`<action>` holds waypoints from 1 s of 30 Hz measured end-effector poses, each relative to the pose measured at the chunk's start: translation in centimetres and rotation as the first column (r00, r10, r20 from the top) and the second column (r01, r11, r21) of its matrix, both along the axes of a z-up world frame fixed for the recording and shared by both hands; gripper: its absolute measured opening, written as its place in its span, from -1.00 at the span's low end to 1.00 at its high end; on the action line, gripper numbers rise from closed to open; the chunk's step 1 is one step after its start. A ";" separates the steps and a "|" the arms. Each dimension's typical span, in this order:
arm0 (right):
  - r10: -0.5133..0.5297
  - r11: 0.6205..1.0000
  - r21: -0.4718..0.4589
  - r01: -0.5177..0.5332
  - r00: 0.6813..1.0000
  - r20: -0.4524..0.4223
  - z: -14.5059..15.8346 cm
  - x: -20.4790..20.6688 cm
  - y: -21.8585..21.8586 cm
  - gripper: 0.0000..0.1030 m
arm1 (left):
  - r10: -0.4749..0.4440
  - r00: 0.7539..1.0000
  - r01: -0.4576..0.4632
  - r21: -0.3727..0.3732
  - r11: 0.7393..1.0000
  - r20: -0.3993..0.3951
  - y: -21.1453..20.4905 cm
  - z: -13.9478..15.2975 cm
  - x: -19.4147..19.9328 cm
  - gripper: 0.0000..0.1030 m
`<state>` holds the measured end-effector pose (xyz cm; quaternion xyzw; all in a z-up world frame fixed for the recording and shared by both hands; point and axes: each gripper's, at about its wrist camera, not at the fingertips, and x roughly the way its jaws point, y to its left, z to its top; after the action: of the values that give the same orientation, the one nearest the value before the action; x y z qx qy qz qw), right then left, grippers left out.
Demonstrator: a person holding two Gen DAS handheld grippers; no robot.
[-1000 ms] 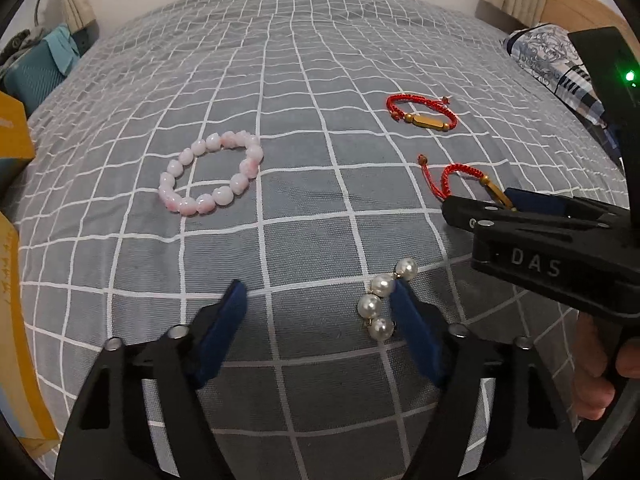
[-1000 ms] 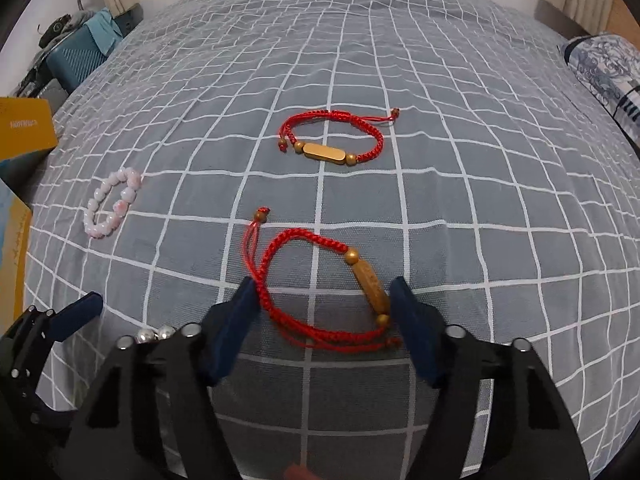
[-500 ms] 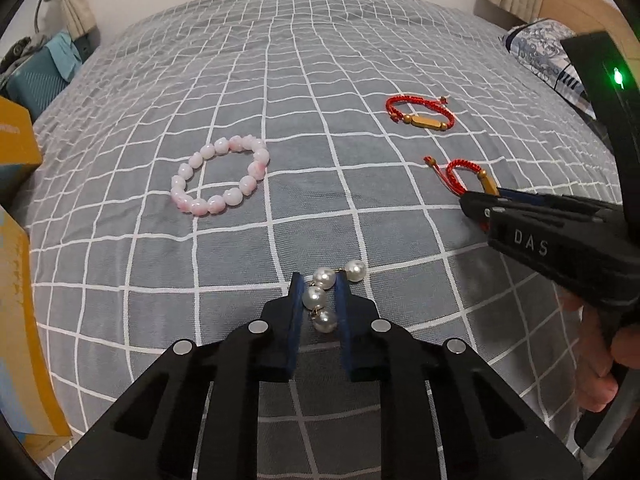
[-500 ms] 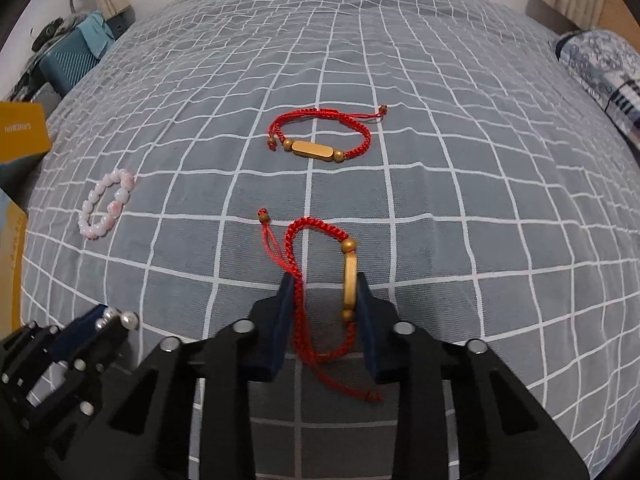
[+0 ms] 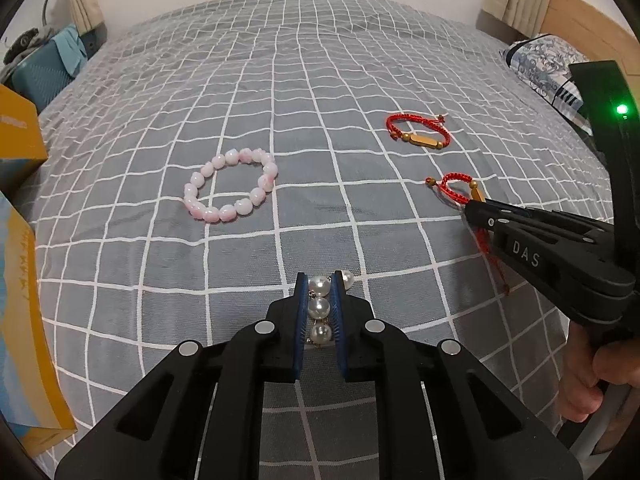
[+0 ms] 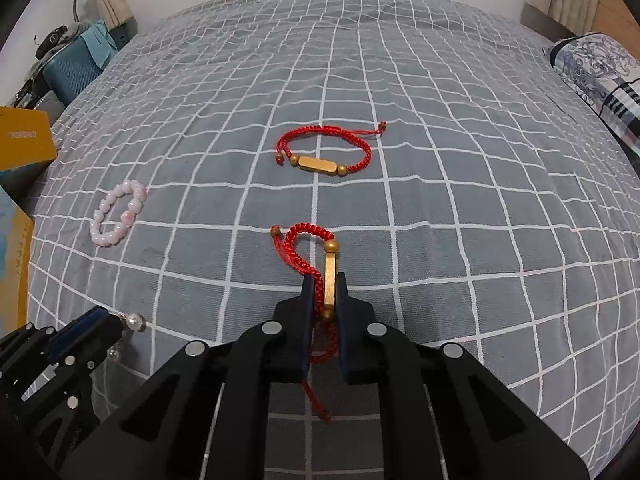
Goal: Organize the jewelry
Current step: 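Grasp the pearl bracelet with left tool while right tool grasps red string bracelet, then carry the pearl and red string bracelets over the white box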
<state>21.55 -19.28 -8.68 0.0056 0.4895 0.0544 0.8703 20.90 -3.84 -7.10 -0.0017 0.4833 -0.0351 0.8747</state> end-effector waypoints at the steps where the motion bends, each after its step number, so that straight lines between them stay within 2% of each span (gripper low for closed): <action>1: 0.001 1.000 -0.002 -0.001 1.000 0.008 0.2 -0.2 0.1 -0.82 | 0.001 1.000 -0.001 0.000 1.000 0.000 0.0 0.0 0.0 -0.79; 22: 0.009 1.000 0.015 -0.011 0.992 0.124 4.5 -2.7 0.6 -0.82 | 0.004 0.997 -0.003 -0.023 1.000 0.074 0.4 3.5 -1.5 -0.79; 30: -0.029 1.000 0.013 0.028 0.993 0.110 5.0 -3.5 0.4 -0.82 | 0.020 0.997 -0.018 -0.026 1.000 0.081 0.9 3.8 -1.2 -0.79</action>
<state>18.09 -18.85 -3.68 0.0146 0.4402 0.0451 0.8967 19.67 -2.98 -3.28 -0.0159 0.4470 -0.0332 0.8938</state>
